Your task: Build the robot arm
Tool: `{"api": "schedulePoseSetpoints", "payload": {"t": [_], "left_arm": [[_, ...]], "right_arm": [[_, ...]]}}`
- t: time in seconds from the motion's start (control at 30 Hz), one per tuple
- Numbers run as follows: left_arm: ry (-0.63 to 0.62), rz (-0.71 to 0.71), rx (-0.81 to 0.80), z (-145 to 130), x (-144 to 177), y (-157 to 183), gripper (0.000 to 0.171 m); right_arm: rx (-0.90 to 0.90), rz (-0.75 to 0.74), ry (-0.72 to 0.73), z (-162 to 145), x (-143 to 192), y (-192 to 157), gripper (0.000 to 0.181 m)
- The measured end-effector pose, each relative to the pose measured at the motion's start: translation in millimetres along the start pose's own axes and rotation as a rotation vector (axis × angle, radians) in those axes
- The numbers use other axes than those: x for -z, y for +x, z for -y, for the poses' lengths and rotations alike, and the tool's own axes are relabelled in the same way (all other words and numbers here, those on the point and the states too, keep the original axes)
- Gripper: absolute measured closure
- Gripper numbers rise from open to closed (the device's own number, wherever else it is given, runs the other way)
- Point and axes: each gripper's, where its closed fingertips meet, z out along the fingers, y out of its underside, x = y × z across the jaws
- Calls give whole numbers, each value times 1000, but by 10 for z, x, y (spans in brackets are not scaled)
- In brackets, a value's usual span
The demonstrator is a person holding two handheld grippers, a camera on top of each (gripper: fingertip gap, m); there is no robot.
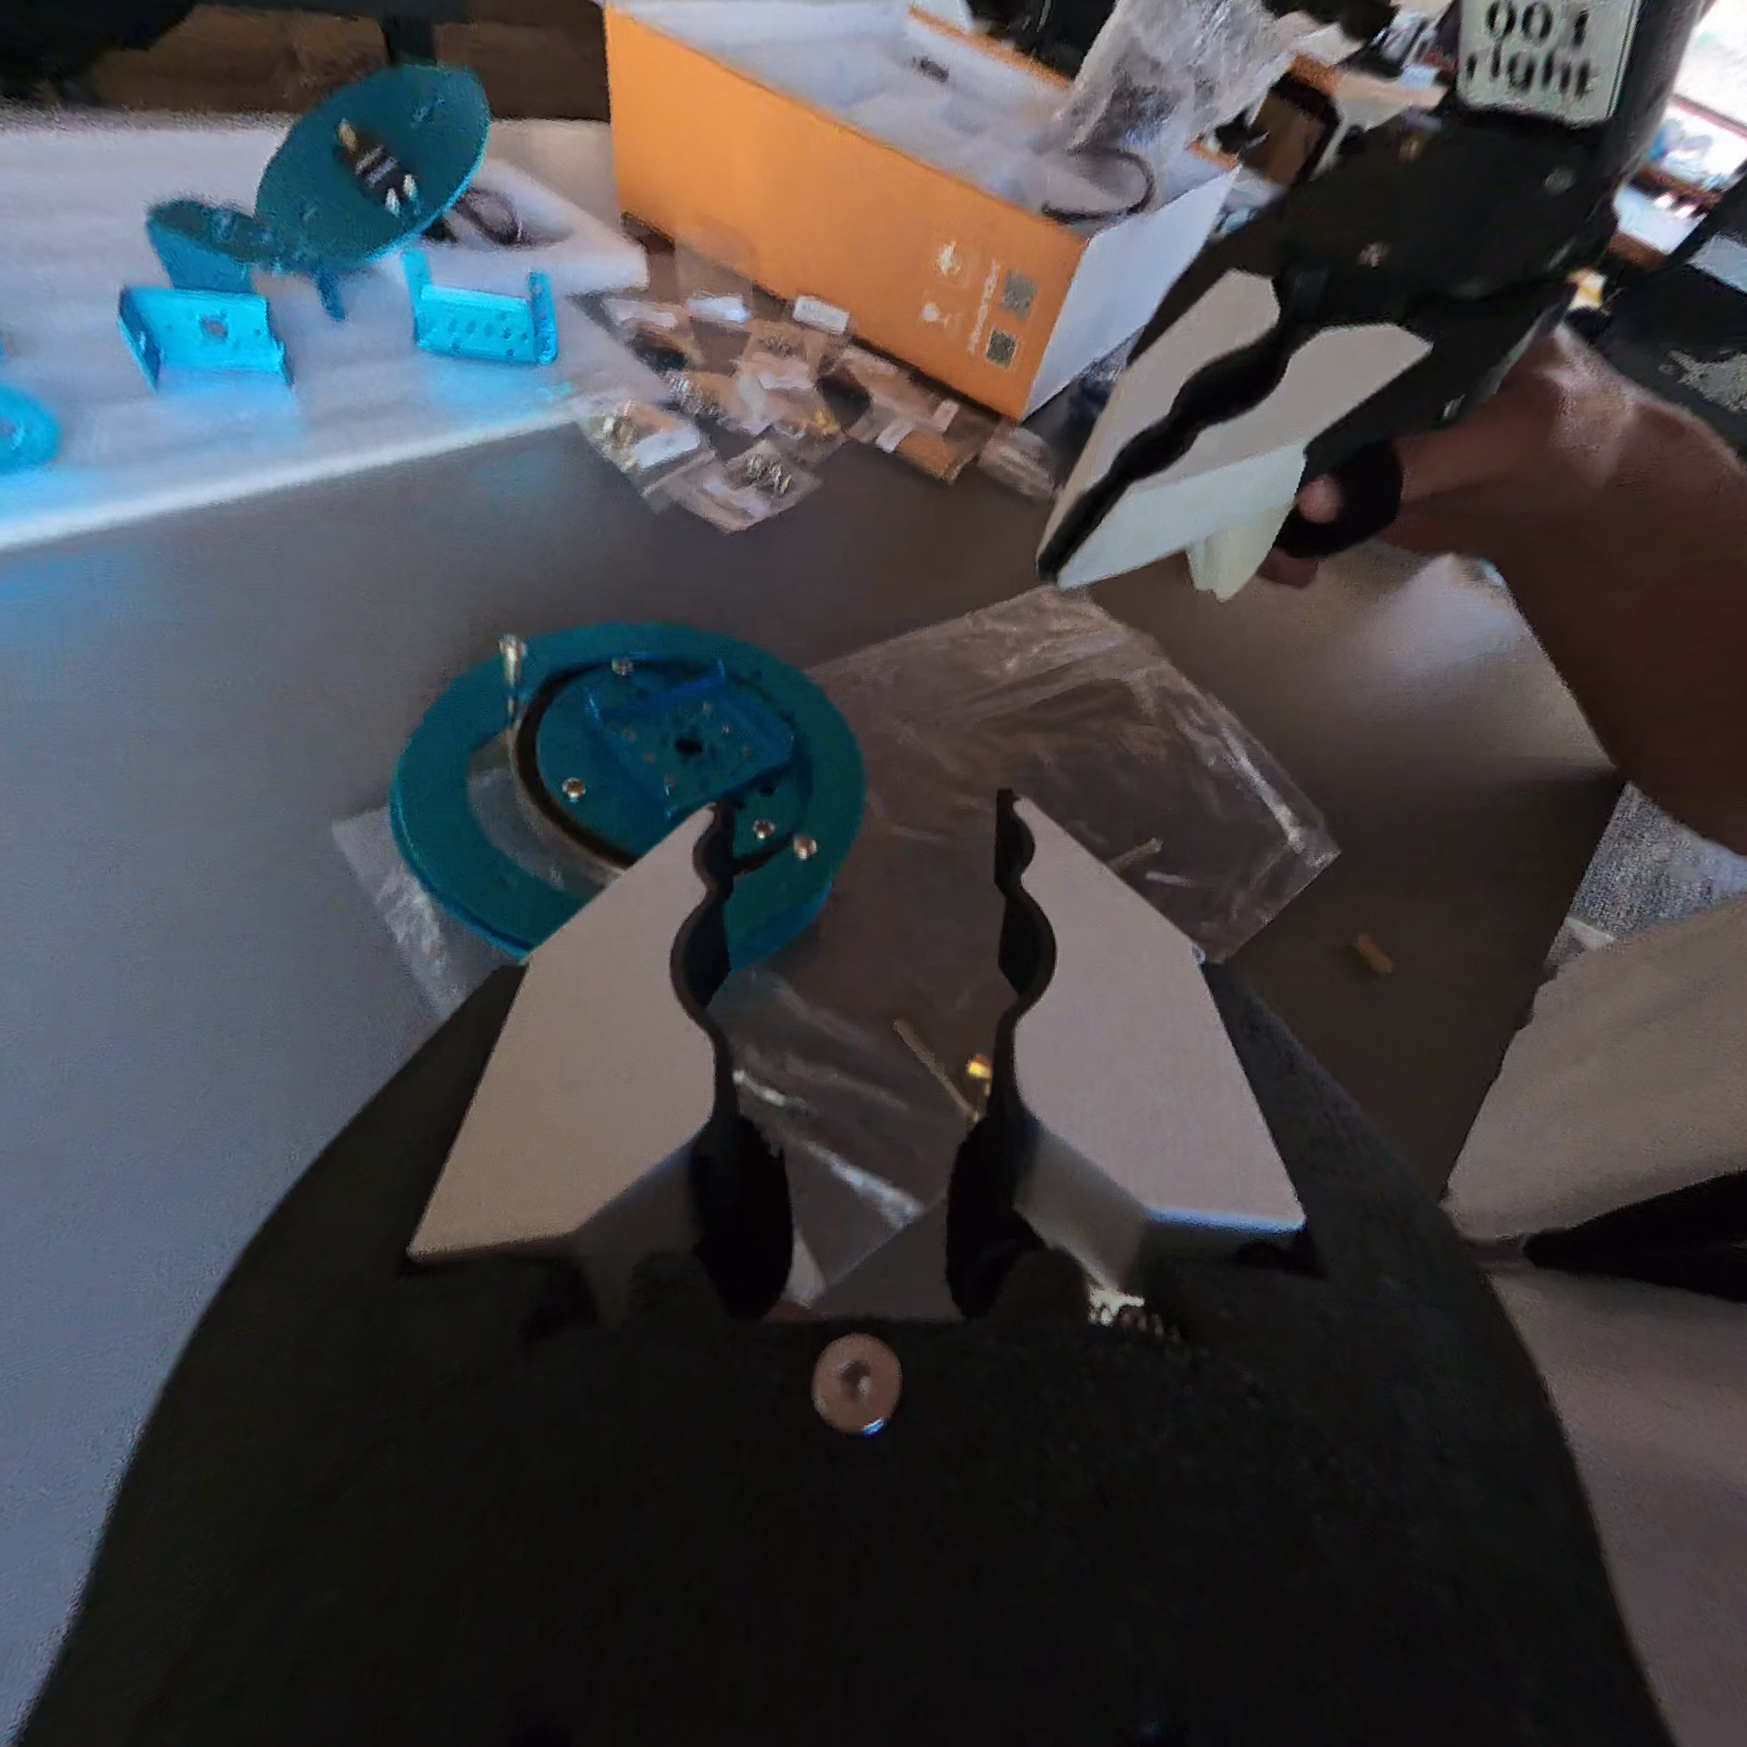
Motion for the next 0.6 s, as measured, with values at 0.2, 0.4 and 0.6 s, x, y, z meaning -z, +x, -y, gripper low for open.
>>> {"api": "schedulePoseSetpoints", "payload": {"t": [0.2,0.4,0.6], "left_arm": [[22,111,68,-53,308,-358,117],[-51,103,302,-225,177,-944,116],[-145,-142,468,-320,-81,-907,124]], "right_arm": [[83,76,-36,108,-386,195,154],[-253,214,-208,-113,-777,478,133],[-471,330,-193,-141,-907,504,142]]}}
